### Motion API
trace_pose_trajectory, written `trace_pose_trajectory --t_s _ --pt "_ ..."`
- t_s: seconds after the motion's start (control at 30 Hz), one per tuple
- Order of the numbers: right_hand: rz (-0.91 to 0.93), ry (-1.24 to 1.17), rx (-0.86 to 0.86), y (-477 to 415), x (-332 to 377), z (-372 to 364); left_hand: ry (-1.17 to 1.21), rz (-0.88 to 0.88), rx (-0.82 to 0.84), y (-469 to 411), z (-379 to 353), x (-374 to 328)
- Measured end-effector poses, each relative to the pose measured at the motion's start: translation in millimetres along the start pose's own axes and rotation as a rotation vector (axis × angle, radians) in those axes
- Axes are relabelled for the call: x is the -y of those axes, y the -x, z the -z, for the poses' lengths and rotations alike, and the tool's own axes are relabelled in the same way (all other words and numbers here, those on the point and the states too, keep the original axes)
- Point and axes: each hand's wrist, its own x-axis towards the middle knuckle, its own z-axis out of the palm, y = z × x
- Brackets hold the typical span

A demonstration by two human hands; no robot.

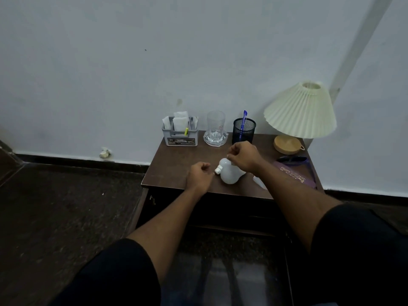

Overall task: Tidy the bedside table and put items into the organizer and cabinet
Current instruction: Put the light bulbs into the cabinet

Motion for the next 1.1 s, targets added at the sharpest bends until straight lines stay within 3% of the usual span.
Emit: trace_pose_trajectory --t_s 0.2,0.4,0.73,1.1 --pt "0.014 0.164 0.160 -41 -5 -10 -0.044 -0.006 0.067 -29 -12 10" --pt "0.052 0.210 0.207 -57 -5 -18 -0.044 -0.011 0.043 -37 -18 9" --pt "0.040 0.163 0.170 -60 -2 -23 -0.077 -0.035 -0.009 -32 -20 1" --pt "0.059 0.023 0.082 -44 23 -8 0.111 -0.019 -0.166 -17 -5 -13"
